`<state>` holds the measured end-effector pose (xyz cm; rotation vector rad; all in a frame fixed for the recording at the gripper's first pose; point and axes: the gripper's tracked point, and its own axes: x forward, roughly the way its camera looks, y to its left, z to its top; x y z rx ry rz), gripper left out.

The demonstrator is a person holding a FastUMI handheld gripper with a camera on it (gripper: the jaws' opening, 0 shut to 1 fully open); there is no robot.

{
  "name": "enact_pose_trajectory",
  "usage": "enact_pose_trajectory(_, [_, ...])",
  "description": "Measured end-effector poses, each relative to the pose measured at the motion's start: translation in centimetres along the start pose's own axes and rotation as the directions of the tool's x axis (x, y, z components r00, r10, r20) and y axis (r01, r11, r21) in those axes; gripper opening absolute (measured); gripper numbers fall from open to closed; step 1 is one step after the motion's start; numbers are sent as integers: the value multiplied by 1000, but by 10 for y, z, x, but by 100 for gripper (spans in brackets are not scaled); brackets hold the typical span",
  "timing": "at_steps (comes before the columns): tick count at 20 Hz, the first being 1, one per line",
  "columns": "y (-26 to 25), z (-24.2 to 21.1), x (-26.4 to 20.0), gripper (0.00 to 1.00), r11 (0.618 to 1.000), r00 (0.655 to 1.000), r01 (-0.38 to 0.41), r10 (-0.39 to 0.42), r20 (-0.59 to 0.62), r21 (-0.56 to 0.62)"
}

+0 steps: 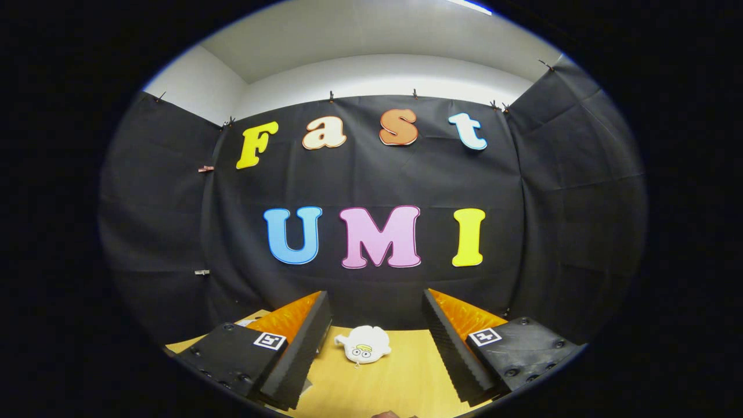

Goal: Open the storage box then place both shoes into the box .Put the left shoe in first, then the right shoe, with the right side of both shoes facing outward in a uniform manner.

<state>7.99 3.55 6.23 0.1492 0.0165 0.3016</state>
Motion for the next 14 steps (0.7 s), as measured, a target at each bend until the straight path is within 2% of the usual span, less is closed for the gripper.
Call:
enact_pose_trajectory(2, [-20,-17,-5,98,1000,999,7,-7,-44,3])
enact_pose_trajectory(7, [-43,-44,-13,98,1000,999,25,-24,-37,18])
enact_pose_trajectory(14, [-51,-48,-11,98,1000,999,20,-20,-30,-14])
